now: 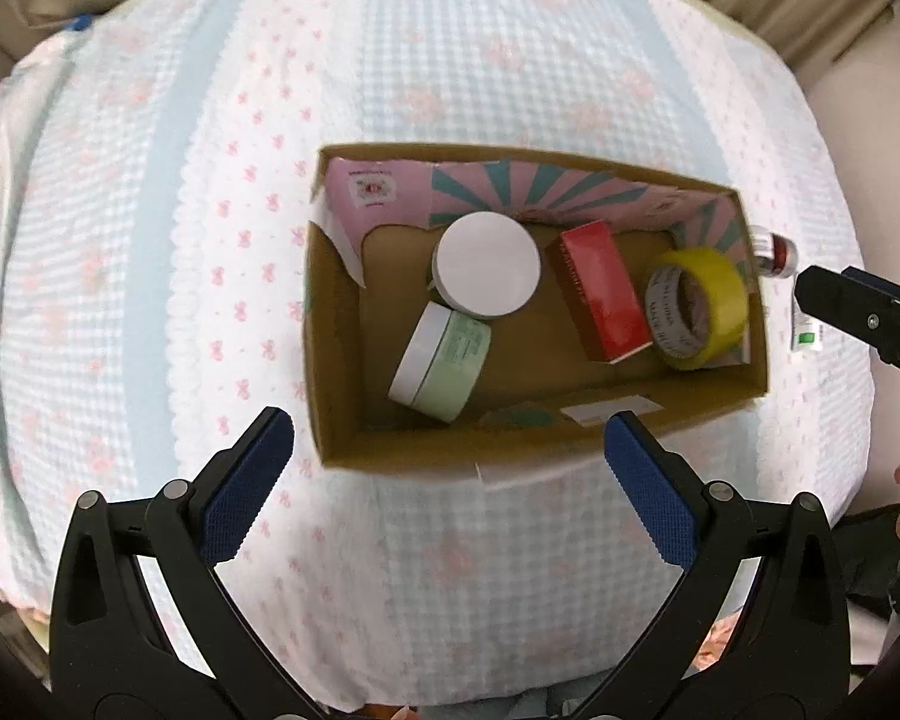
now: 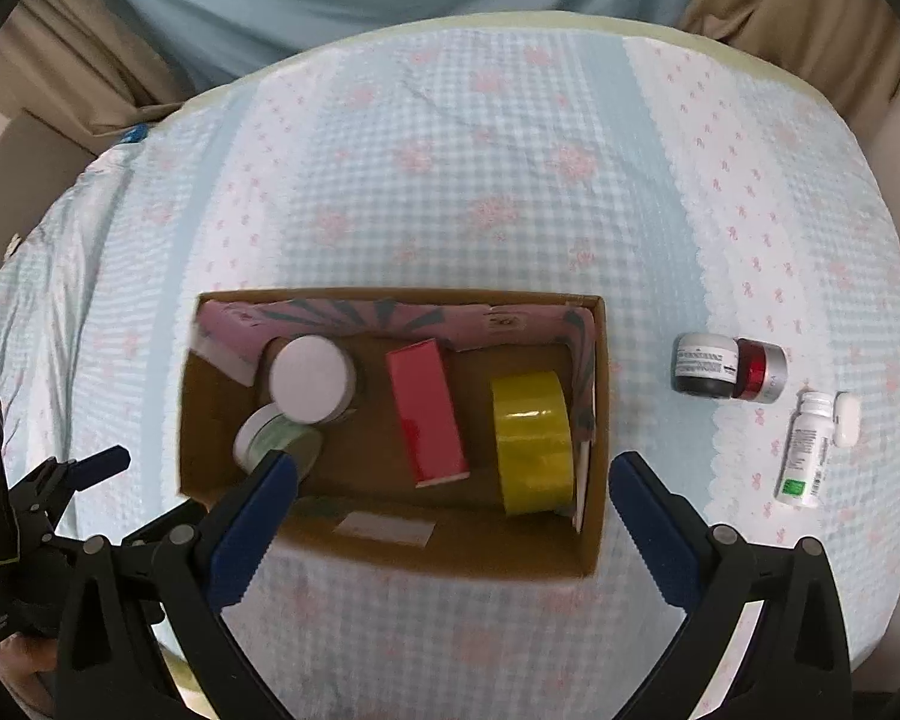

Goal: Organize rigid objects
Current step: 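Open both tools to release the green jar and tape into the box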

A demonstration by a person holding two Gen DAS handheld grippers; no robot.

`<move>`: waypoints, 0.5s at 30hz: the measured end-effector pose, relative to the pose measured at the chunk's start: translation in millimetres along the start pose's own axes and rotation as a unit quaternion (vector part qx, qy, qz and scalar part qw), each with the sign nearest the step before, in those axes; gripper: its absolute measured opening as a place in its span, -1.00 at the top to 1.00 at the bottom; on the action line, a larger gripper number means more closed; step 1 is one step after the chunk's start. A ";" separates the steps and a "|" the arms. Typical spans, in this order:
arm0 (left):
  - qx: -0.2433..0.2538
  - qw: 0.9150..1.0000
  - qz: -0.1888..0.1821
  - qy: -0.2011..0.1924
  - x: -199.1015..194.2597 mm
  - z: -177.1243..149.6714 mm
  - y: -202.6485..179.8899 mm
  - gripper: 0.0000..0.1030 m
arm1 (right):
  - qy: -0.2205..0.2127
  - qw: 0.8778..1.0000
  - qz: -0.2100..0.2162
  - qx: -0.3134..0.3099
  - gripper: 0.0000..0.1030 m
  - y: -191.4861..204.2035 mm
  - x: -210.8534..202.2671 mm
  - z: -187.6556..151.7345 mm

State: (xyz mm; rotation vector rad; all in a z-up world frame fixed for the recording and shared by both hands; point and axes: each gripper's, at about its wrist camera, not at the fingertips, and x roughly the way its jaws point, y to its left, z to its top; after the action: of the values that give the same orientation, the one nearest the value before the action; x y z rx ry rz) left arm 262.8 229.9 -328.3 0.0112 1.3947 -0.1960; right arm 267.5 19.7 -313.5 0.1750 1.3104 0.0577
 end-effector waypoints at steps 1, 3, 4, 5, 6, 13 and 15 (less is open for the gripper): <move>-0.004 1.000 -0.003 -0.005 -6.3 -2.4 0.4 -0.99 | -0.002 1.000 0.003 0.000 -1.00 1.5 -6.5 -2.4; -0.015 1.000 -0.013 -0.014 -16.9 -10.8 -0.9 -0.99 | -0.007 1.000 0.006 0.000 -1.00 4.9 -18.5 -7.6; -0.019 1.000 -0.014 -0.017 -21.9 -15.0 0.0 -0.99 | -0.010 1.000 0.004 0.000 -1.00 6.3 -25.4 -11.3; -0.022 0.999 -0.015 -0.022 -27.0 -18.7 -1.1 -0.99 | -0.014 1.000 0.002 0.000 -1.00 7.8 -32.1 -15.1; -0.024 0.999 -0.015 -0.027 -33.7 -22.7 -2.5 -0.99 | -0.020 1.000 0.000 0.000 -1.00 8.7 -40.3 -19.7; -0.021 0.998 -0.023 -0.057 -76.1 -48.8 -31.0 -0.99 | -0.050 0.998 -0.013 0.018 -1.00 -2.5 -99.2 -59.6; -0.017 0.997 -0.028 -0.073 -89.0 -54.2 -43.9 -0.99 | -0.058 0.998 -0.024 0.020 -1.00 -10.9 -115.5 -72.7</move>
State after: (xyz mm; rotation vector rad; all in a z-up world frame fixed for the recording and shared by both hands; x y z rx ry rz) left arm 189.1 205.0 -246.2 -0.0691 1.2532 -0.2147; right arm 166.9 -0.4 -222.8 0.1795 1.1996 -0.0192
